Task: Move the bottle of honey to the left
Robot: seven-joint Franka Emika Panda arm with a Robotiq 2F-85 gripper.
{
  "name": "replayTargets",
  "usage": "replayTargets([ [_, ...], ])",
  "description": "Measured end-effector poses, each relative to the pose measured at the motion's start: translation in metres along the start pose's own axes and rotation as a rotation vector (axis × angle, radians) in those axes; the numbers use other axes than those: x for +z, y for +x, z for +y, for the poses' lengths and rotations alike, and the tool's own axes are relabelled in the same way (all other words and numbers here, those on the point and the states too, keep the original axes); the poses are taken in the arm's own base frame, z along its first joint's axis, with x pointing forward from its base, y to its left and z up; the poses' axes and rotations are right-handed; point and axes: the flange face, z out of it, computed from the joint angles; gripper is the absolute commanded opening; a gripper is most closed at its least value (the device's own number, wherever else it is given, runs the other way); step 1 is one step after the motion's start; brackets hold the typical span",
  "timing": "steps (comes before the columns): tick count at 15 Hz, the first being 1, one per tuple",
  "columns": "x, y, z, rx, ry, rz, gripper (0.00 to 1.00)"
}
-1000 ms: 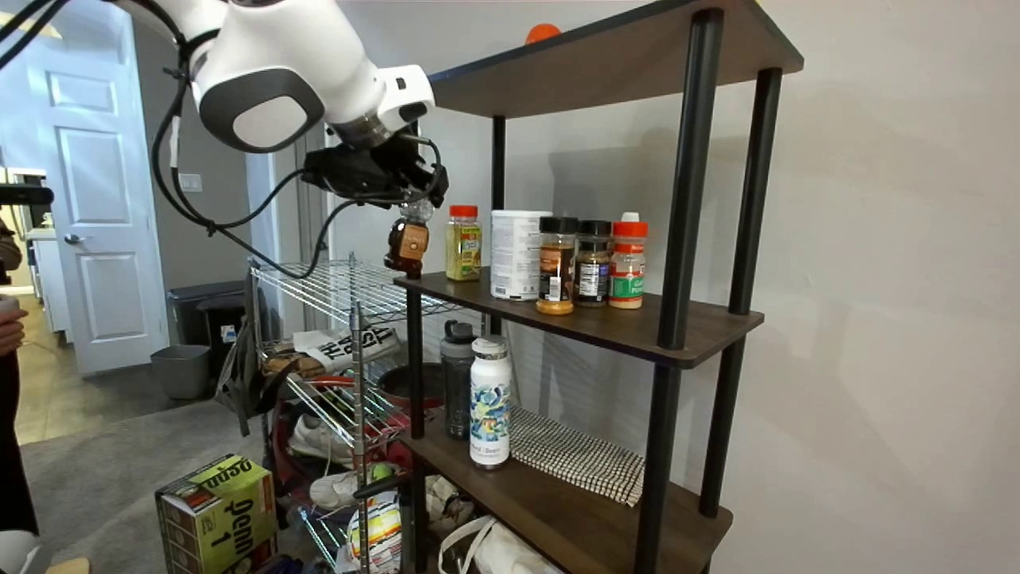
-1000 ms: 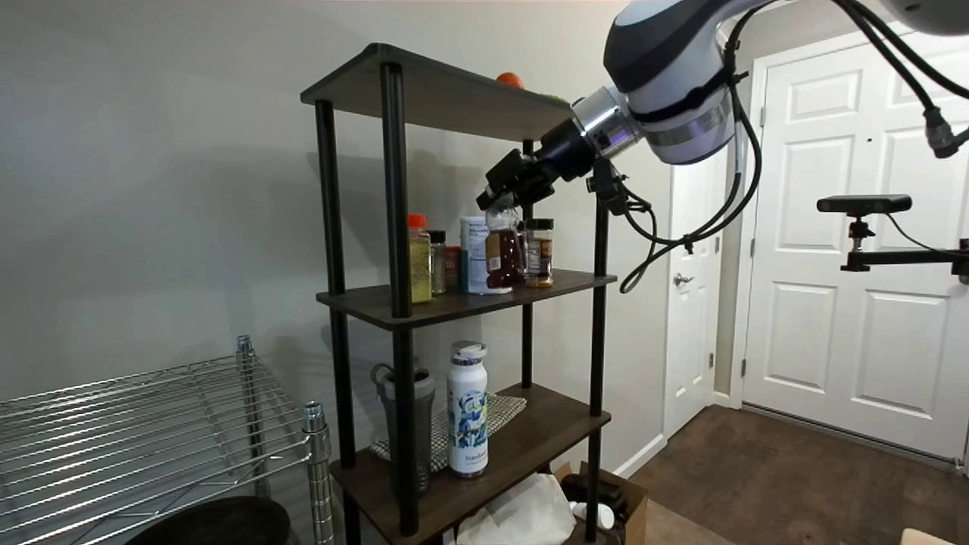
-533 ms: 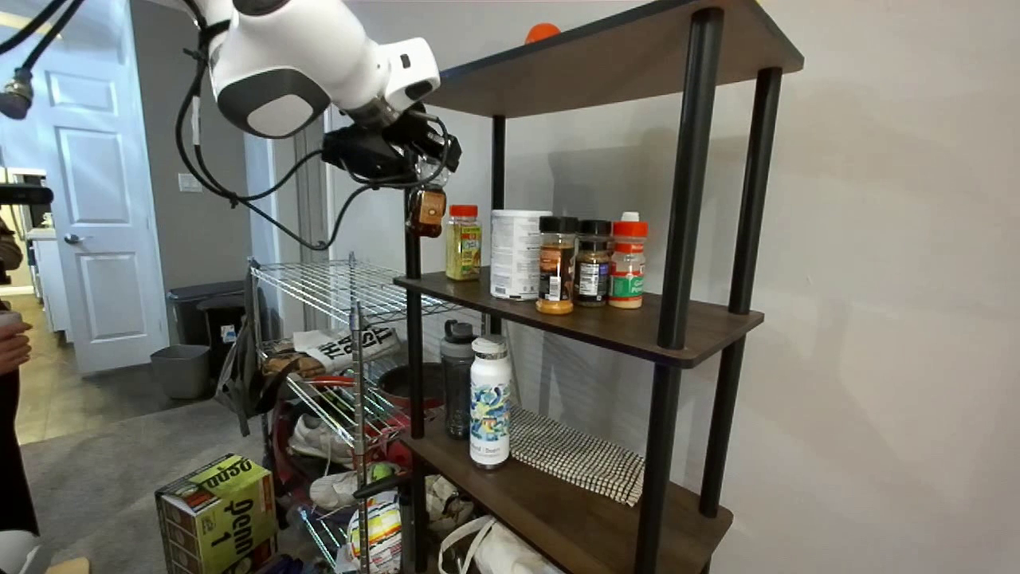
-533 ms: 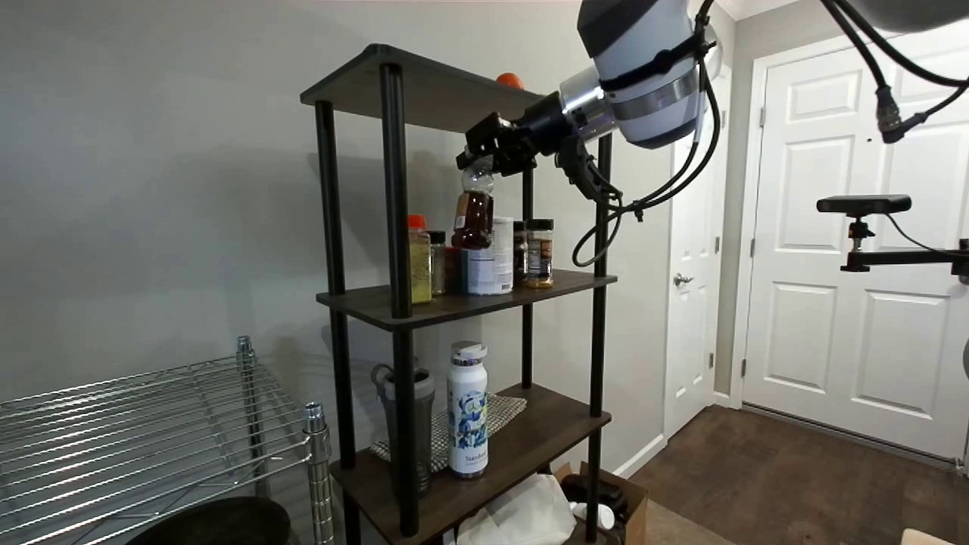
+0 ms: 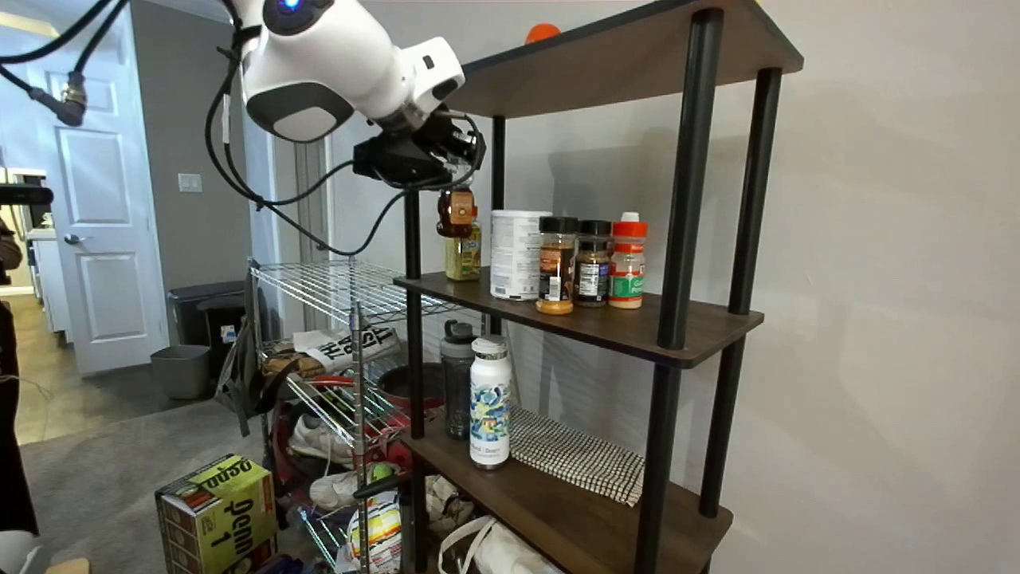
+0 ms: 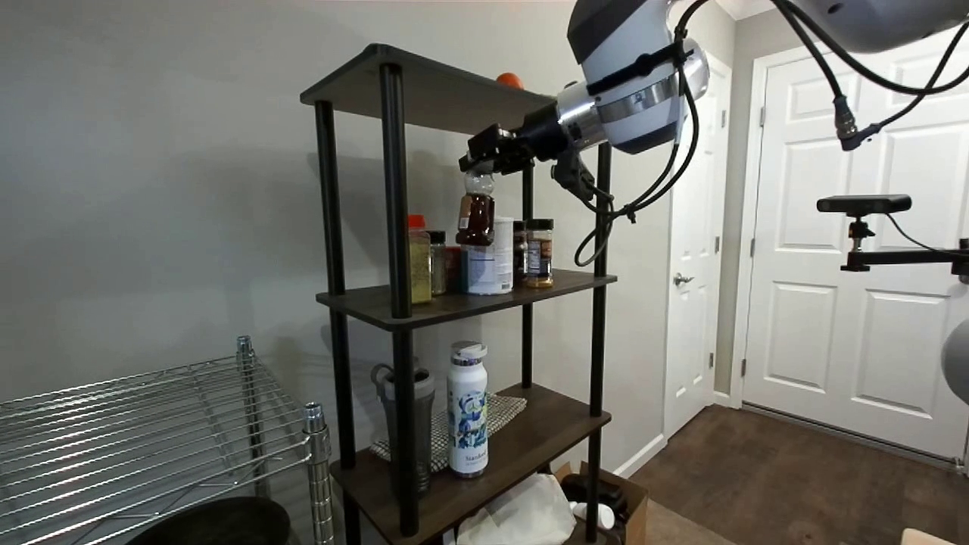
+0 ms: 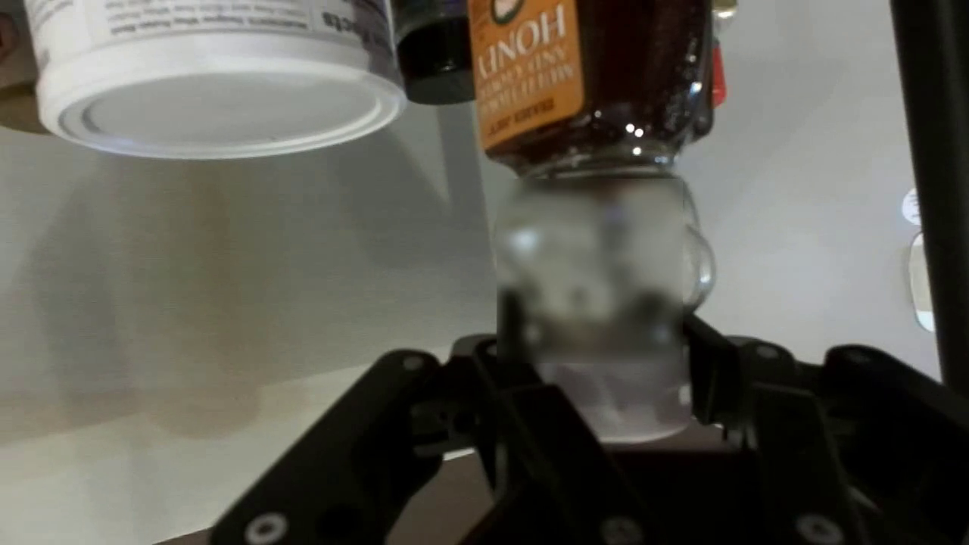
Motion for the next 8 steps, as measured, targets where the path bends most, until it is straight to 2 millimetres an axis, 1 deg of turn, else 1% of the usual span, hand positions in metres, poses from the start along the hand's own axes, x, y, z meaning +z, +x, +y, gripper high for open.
replayTargets([
  [4,0.009,-0.013,0.016,-0.045,-0.023,0.0,0.17],
  [6,0.014,-0.02,0.019,-0.052,-0.022,-0.001,0.17],
  [8,0.018,-0.03,0.017,-0.061,-0.014,-0.008,0.17],
])
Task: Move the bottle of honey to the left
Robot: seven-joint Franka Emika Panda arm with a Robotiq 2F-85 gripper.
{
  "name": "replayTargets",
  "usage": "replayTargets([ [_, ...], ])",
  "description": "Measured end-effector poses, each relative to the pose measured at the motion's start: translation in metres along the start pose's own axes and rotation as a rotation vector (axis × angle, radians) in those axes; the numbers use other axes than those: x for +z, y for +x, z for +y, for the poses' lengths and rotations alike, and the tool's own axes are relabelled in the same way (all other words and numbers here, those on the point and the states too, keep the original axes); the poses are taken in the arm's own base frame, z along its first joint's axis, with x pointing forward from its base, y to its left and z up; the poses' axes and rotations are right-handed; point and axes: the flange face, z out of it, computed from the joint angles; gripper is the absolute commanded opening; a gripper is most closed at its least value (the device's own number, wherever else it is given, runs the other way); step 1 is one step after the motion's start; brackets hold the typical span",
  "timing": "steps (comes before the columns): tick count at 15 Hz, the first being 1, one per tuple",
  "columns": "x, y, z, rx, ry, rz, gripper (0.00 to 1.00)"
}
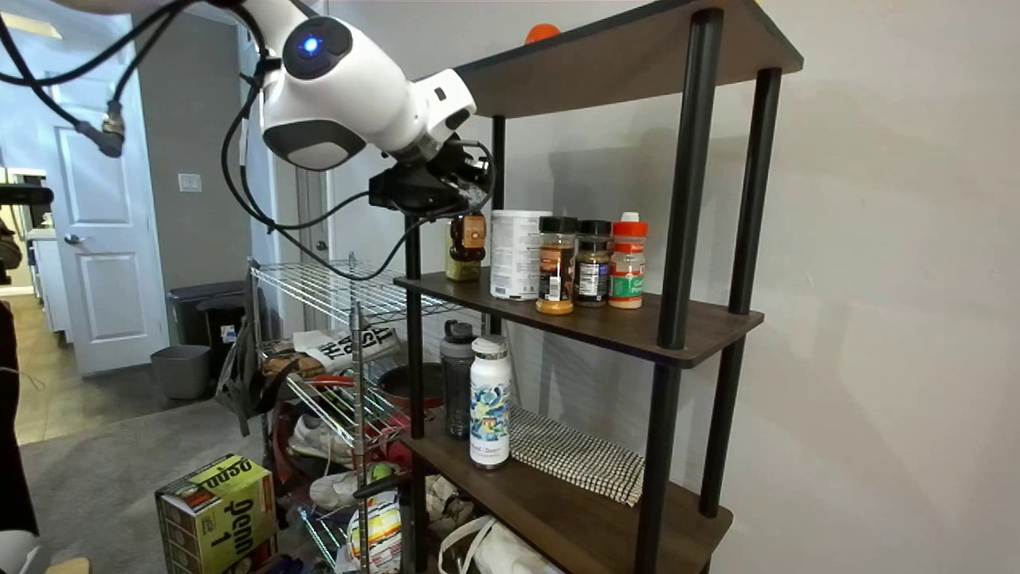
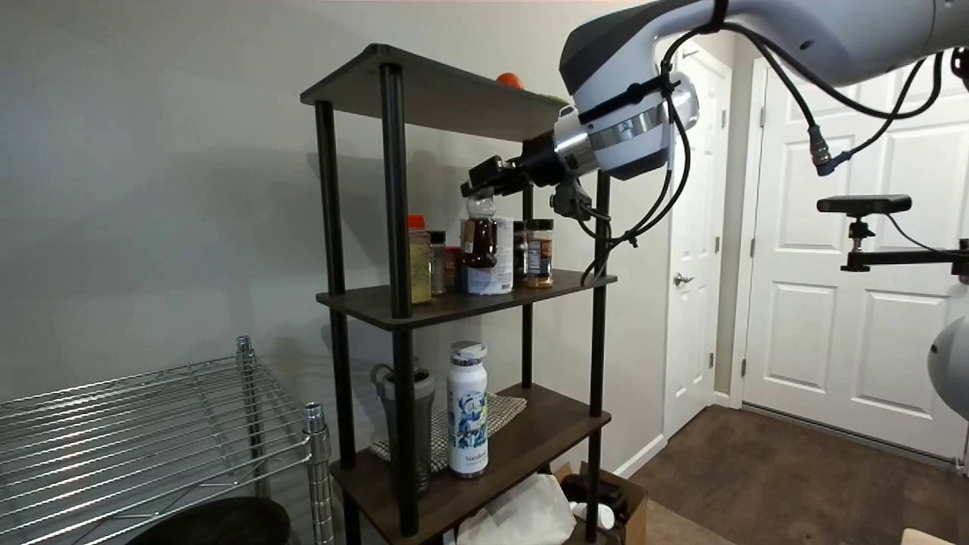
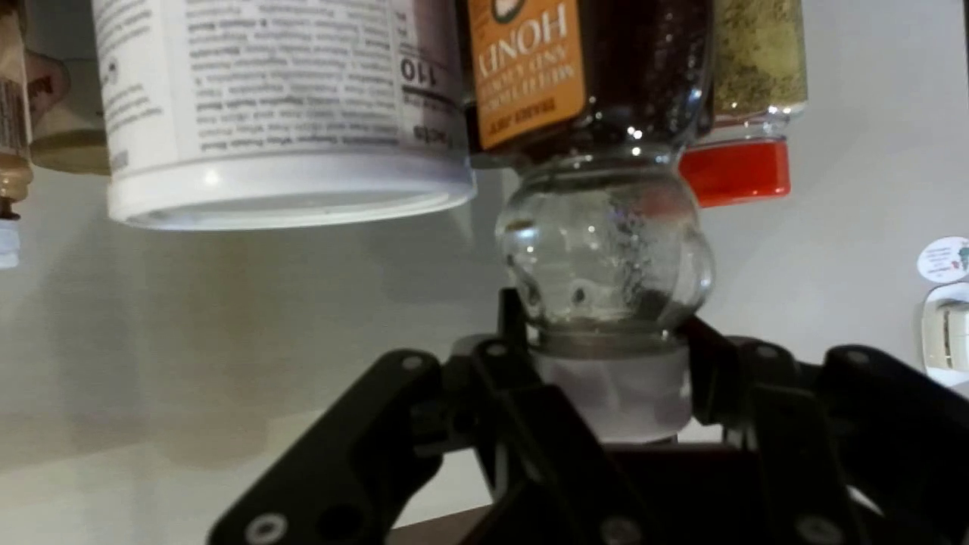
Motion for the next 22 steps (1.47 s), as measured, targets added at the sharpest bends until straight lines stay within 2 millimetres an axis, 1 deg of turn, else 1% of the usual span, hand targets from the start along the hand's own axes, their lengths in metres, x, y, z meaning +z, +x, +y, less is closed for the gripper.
replayTargets([
  [5,0.007,-0.03,-0.015,-0.058,0.045,-0.03,0.17],
  [7,0.008,-0.041,-0.018,-0.077,0.056,-0.038,0.17],
  [10,0.008,-0.053,-0.021,-0.094,0.058,-0.033,0.17],
  [13,0.009,-0.055,-0.017,-0.112,0.056,-0.02,0.17],
  [18,0.011,-0.053,0.002,-0.126,0.029,-0.013,0.17],
  [22,0.013,-0.052,0.003,-0.125,0.029,-0.013,0.17],
])
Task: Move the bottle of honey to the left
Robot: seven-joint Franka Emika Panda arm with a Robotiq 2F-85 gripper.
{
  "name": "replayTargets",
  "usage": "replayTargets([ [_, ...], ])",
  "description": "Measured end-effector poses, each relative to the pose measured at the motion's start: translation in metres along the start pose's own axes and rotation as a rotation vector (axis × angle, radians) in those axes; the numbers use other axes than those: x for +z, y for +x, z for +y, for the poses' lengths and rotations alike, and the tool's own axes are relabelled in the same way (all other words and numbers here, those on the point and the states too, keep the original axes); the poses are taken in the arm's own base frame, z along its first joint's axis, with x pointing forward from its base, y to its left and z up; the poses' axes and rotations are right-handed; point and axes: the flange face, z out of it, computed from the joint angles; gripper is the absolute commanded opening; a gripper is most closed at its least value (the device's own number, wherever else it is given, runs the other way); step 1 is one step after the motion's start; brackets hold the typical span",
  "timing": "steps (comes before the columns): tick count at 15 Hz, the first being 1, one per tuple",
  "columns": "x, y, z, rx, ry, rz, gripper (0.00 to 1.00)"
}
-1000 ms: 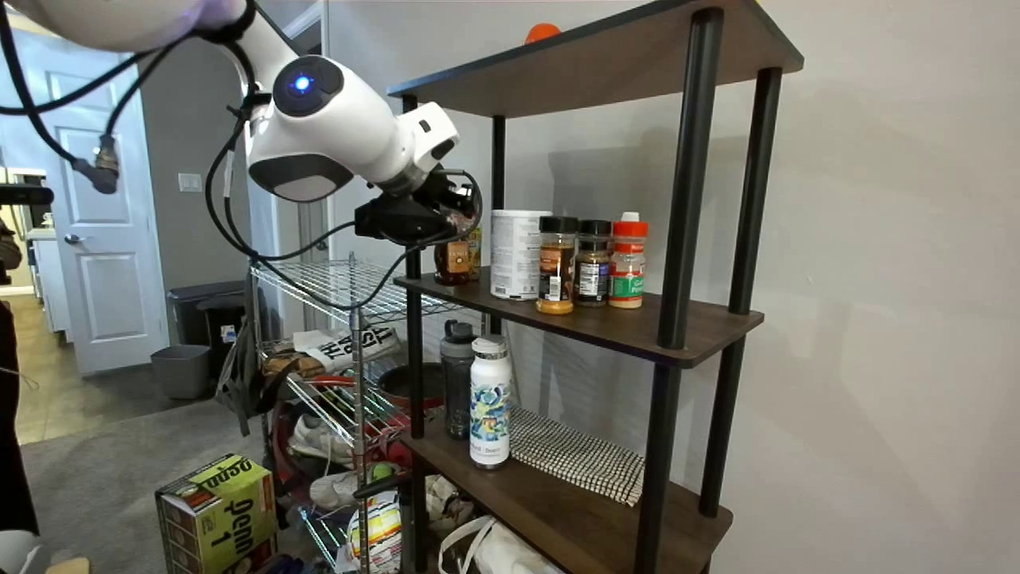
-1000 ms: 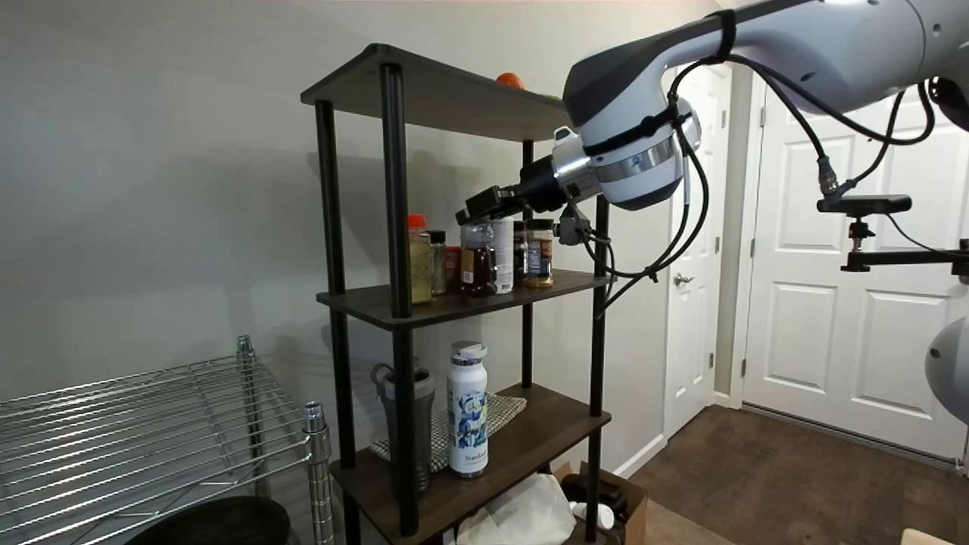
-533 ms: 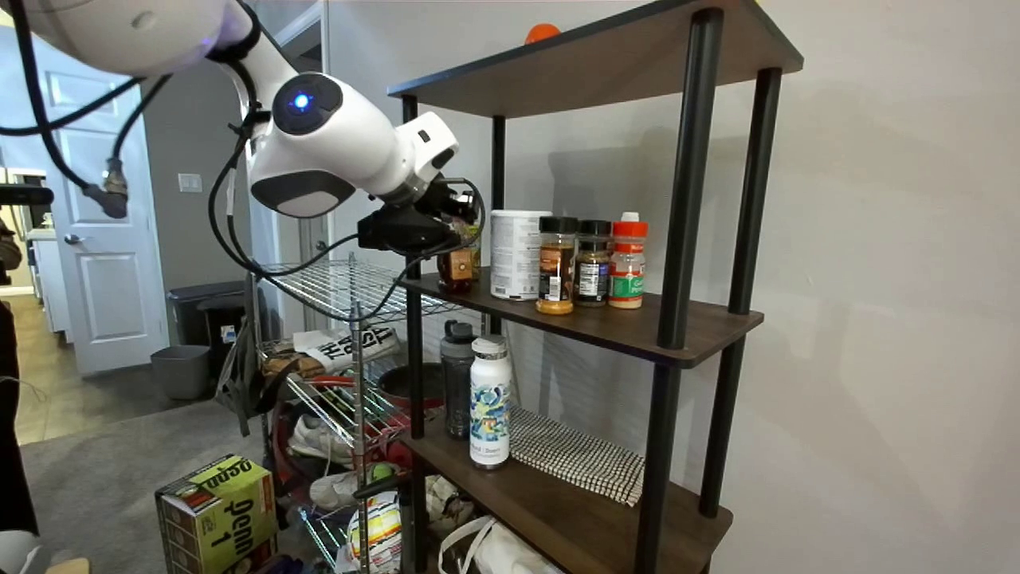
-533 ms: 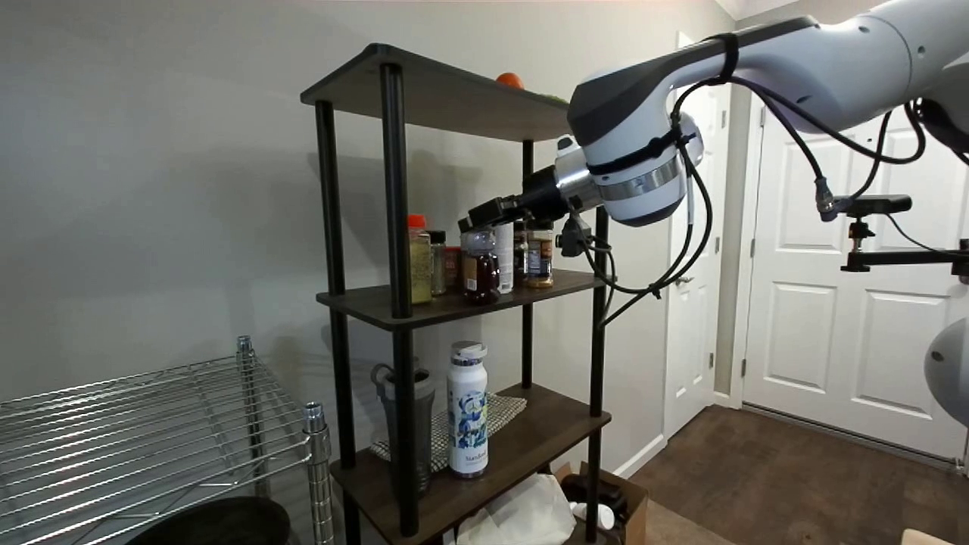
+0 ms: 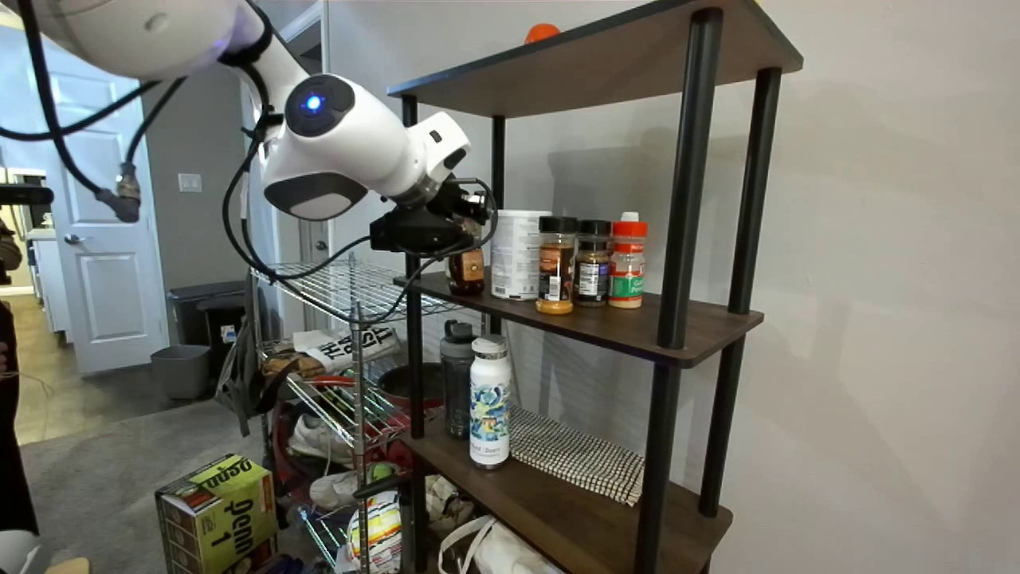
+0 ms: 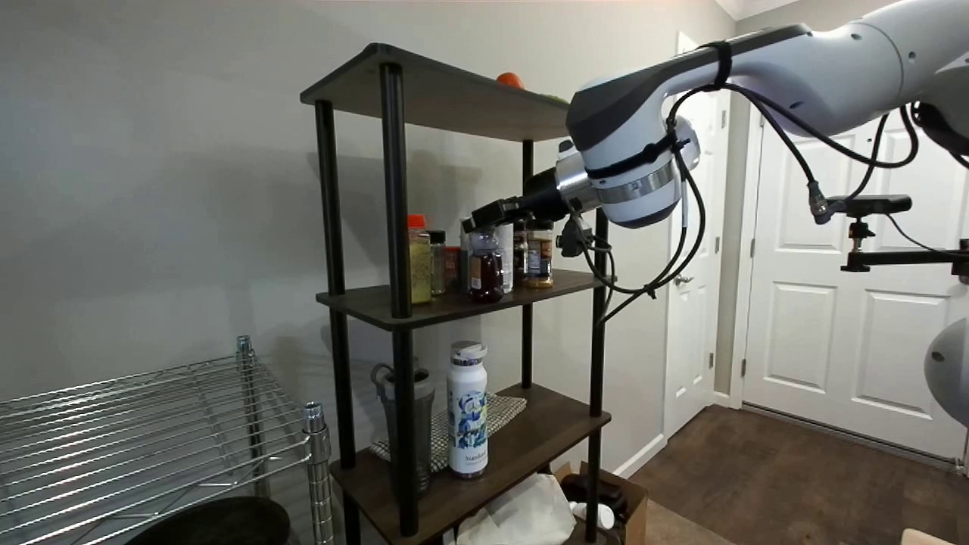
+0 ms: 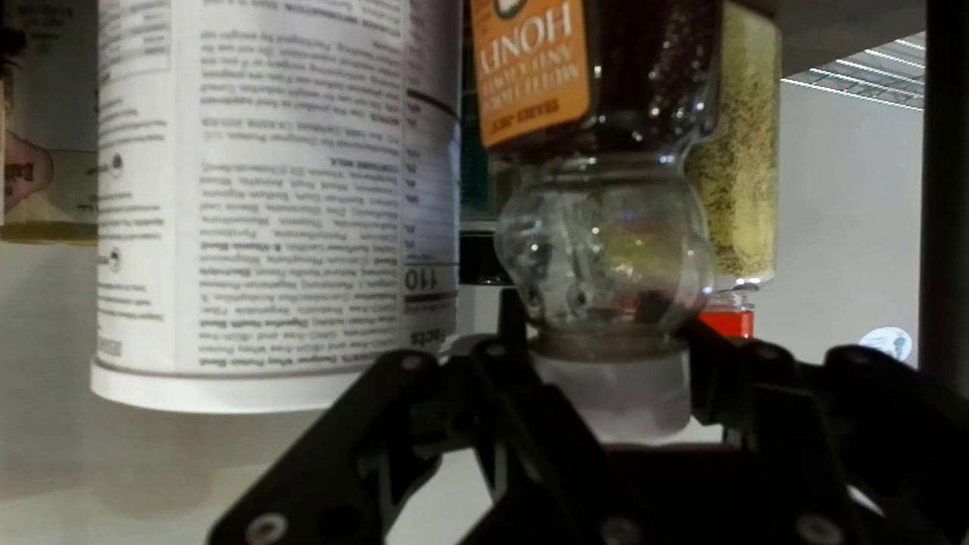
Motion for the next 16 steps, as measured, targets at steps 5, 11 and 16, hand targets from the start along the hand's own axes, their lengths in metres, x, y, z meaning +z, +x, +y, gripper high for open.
replayTargets([
  [5,0.004,0.0015,-0.0083,-0.004,0.017,0.001,0.17],
  [11,0.0053,0.0046,-0.0071,-0.001,0.015,0.007,0.92],
  [16,0.0049,0.0083,-0.0016,0.006,0.006,0.015,1.0],
])
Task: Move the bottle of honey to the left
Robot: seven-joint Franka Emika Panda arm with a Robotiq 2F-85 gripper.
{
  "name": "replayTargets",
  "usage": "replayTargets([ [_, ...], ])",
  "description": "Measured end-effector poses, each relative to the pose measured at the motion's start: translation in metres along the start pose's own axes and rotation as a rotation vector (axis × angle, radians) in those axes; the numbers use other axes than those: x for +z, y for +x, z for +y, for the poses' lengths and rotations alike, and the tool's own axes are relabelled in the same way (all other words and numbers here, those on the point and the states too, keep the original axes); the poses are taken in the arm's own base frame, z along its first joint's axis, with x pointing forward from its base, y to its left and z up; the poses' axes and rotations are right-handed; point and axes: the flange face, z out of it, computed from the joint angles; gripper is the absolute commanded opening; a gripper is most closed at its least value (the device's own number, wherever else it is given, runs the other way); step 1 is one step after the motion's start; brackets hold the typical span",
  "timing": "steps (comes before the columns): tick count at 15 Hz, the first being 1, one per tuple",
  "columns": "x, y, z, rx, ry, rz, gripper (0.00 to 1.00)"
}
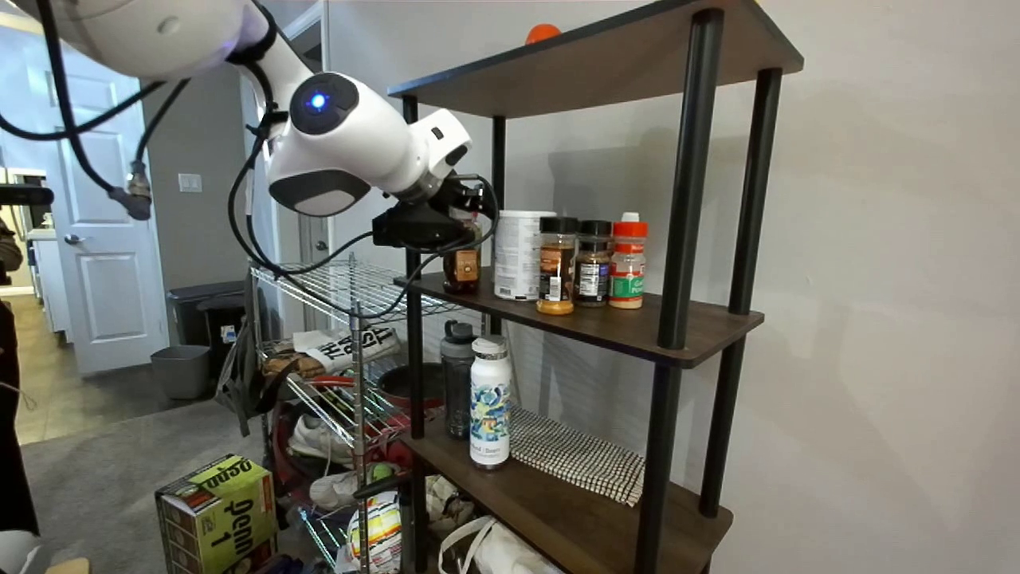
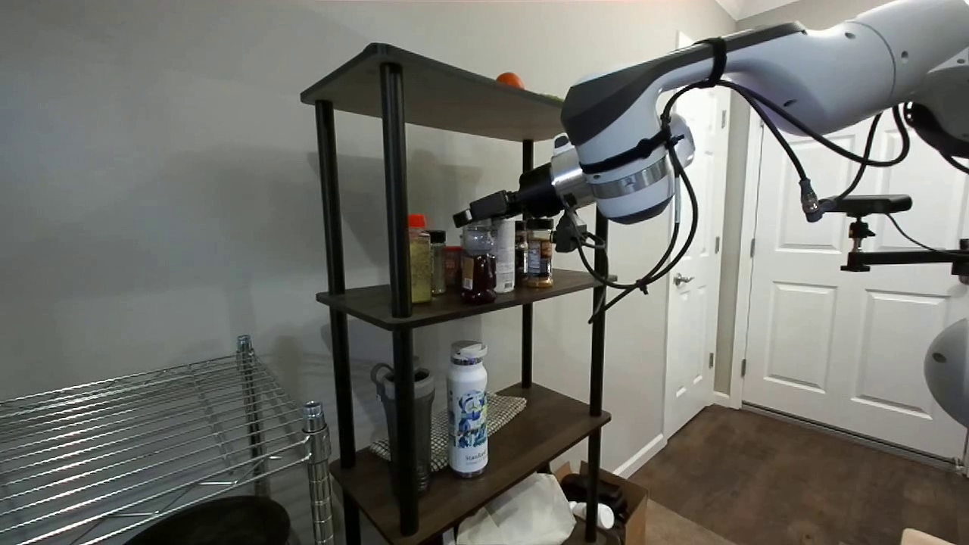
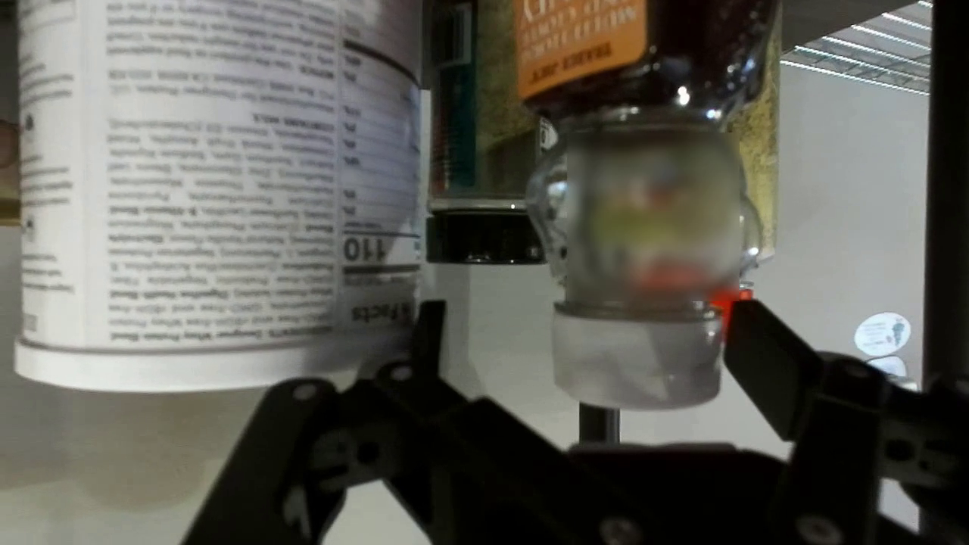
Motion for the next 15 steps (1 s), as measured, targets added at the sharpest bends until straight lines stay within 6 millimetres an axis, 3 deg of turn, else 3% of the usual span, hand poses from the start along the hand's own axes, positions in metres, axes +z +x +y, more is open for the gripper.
replayTargets([
  [7,-0.004,-0.001,0.014,0.01,-0.027,0.001,1.0],
  [15,-0.004,-0.001,0.015,0.01,-0.027,0.001,1.0],
])
